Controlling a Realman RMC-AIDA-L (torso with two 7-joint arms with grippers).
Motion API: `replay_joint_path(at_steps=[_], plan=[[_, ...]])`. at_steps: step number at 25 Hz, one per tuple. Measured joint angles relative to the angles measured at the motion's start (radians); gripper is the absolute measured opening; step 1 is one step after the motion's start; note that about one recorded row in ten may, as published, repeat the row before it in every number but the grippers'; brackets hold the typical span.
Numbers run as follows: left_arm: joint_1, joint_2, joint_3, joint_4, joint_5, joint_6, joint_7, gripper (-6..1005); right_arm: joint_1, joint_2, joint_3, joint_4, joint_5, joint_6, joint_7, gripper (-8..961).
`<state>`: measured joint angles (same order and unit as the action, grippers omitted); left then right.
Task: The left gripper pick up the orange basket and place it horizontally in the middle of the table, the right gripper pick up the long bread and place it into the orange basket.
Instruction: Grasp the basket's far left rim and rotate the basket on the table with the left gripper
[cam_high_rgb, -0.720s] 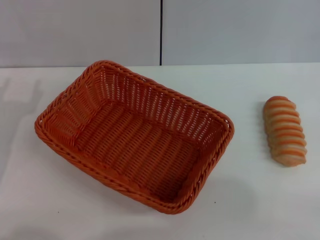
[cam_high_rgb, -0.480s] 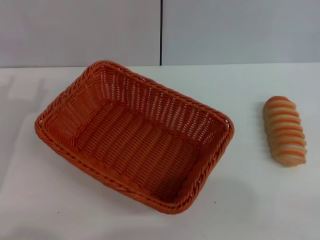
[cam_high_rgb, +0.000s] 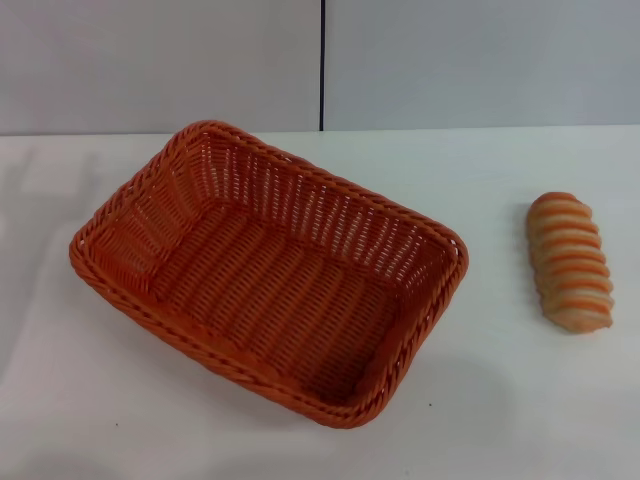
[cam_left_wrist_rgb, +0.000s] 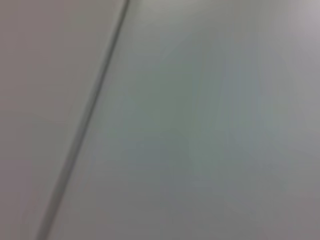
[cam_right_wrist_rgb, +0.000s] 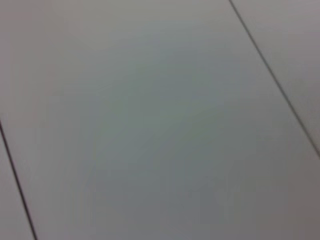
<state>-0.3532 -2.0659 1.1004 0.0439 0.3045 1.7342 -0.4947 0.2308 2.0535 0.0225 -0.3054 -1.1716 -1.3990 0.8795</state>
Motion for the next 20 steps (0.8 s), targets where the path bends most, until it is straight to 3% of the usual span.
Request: replay_joint_path(at_steps=[3, 5, 6, 7, 9, 10, 11, 13, 14, 15, 16, 17, 18, 20], plan=[[0.014, 0.020, 0.097, 0.086, 0.014, -0.023, -0.029, 810, -0.003, -0.001, -0.019, -0.024, 0.000, -0.008, 0.063, 698], [0.018, 0.041, 0.130, 0.133, 0.029, -0.061, -0.092, 810, -0.006, -0.005, -0.020, -0.027, -0.002, -0.024, 0.101, 698], [0.018, 0.041, 0.130, 0.133, 0.029, -0.061, -0.092, 810, -0.009, -0.008, -0.021, -0.028, -0.008, -0.035, 0.115, 698], [0.018, 0.079, 0.146, 0.194, 0.090, -0.130, -0.215, 810, -0.013, -0.012, -0.021, -0.029, -0.020, -0.045, 0.133, 698], [0.013, 0.112, 0.147, 0.253, 0.172, -0.206, -0.332, 810, -0.022, -0.025, -0.022, -0.033, -0.067, -0.059, 0.171, 699], [0.013, 0.112, 0.147, 0.253, 0.172, -0.206, -0.332, 810, -0.022, -0.025, -0.022, -0.033, -0.067, -0.059, 0.171, 699], [0.010, 0.133, 0.144, 0.313, 0.258, -0.271, -0.430, 810, -0.028, -0.027, -0.020, -0.033, -0.083, -0.060, 0.179, 699], [0.010, 0.133, 0.144, 0.313, 0.258, -0.271, -0.430, 810, -0.031, -0.027, -0.017, -0.032, -0.084, -0.059, 0.179, 699], [0.007, 0.163, 0.120, 0.468, 0.473, -0.377, -0.620, 811, -0.037, -0.025, -0.013, -0.029, -0.083, -0.057, 0.180, 699], [0.000, 0.175, 0.090, 0.560, 0.616, -0.421, -0.742, 811, -0.037, -0.025, -0.013, -0.029, -0.083, -0.057, 0.180, 700], [-0.008, 0.182, 0.063, 0.619, 0.721, -0.442, -0.825, 811, -0.040, -0.023, -0.013, -0.029, -0.083, -0.055, 0.180, 700], [-0.008, 0.182, 0.063, 0.619, 0.721, -0.442, -0.825, 811, -0.043, -0.023, -0.012, -0.028, -0.083, -0.054, 0.180, 700], [-0.027, 0.186, 0.005, 0.703, 0.888, -0.452, -0.967, 811, -0.045, -0.022, -0.012, -0.027, -0.083, -0.054, 0.180, 700], [-0.059, 0.183, -0.069, 0.801, 1.100, -0.446, -1.120, 811, -0.050, -0.022, -0.012, -0.027, -0.085, -0.053, 0.180, 700]])
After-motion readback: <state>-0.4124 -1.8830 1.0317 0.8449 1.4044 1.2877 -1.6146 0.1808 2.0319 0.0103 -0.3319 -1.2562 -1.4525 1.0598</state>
